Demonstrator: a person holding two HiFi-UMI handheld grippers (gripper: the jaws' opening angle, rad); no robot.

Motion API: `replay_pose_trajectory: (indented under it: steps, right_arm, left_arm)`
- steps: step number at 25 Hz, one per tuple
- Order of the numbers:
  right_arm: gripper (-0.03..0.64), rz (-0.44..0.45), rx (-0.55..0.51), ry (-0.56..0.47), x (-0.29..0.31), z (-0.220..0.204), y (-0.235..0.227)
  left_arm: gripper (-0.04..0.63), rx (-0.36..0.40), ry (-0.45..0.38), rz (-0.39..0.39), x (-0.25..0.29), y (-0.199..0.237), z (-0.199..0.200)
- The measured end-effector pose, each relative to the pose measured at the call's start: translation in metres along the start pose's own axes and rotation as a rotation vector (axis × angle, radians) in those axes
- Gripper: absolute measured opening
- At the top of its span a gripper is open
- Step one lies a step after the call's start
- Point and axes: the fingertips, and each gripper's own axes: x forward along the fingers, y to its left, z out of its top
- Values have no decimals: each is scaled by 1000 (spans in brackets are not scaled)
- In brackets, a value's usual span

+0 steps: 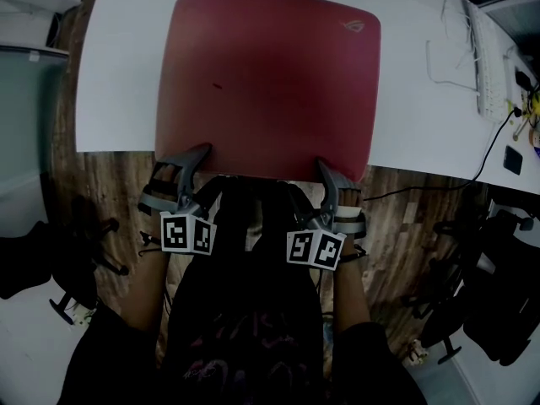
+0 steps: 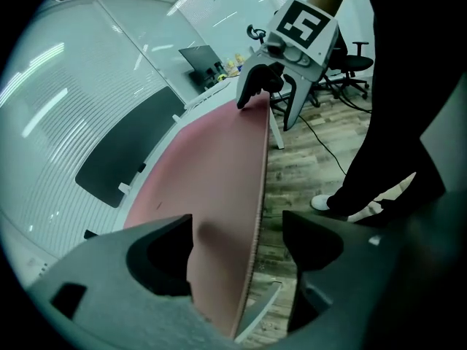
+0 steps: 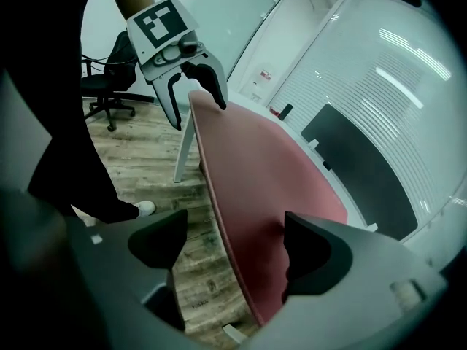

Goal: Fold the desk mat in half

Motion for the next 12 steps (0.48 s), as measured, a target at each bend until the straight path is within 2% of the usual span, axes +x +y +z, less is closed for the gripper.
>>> replay_pose_trajectory:
  steps: [3,7,10,12]
  right_arm:
    - [402,-15,-1,-5,5,1,-3]
    - [354,-40,-3,-9,5,1,-9]
    - [299,-49,7,-15,2,2,-14]
    - [310,-42,5,-25,-1,3,-16]
  left_arm:
    - [353,-11,2,14,3,2,0]
    - [305,-9,-14,32,2,9,5]
    - [296,6,-26,25,-1,11,9]
    - [285,11,-38,18,-5,12,11]
